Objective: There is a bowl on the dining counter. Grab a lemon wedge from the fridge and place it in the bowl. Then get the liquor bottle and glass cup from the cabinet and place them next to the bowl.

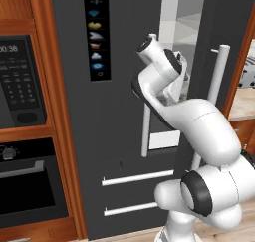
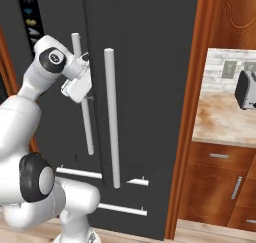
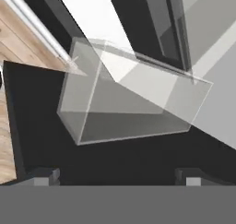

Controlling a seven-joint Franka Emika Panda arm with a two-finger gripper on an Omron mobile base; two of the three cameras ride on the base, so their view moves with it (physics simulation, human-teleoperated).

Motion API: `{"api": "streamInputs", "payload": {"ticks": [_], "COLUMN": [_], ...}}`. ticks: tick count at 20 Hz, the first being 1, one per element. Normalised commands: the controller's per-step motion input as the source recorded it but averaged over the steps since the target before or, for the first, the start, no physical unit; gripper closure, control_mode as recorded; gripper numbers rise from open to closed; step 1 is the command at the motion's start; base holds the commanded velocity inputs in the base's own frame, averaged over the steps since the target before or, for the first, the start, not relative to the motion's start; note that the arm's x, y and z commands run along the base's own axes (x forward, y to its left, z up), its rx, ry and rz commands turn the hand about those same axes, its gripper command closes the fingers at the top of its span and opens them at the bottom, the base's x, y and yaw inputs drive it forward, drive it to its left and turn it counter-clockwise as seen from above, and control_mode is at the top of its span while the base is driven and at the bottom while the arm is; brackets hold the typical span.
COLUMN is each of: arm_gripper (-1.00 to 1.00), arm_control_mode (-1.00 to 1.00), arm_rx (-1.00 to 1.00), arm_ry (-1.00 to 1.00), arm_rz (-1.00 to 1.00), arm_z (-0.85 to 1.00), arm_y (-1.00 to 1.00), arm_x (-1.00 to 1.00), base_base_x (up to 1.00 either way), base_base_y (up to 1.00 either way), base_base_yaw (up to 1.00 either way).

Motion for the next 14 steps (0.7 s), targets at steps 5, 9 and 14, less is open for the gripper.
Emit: {"api": "streamInputs", "payload": {"ticks": [5, 9, 14], "arm_gripper": [-1.00, -1.00, -1.00], "arm_control_mode": [-1.00, -1.00, -1.00], "arm_rx": [0.06, 0.07, 0.00], "arm_ry": [-0.01, -0.07, -0.03], "arm_rz": [-0.12, -0.10, -0.08], "arm_z": [0.00, 0.00, 0.00], "arm_y": [-1.00, -1.00, -1.00], "arm_x": [-0.92, -1.00, -0.83], "base_base_x": [0.00, 0.00, 0.00], "base_base_y": [0.00, 0.00, 0.00], "base_base_yaw": [0.00, 0.00, 0.00]}}
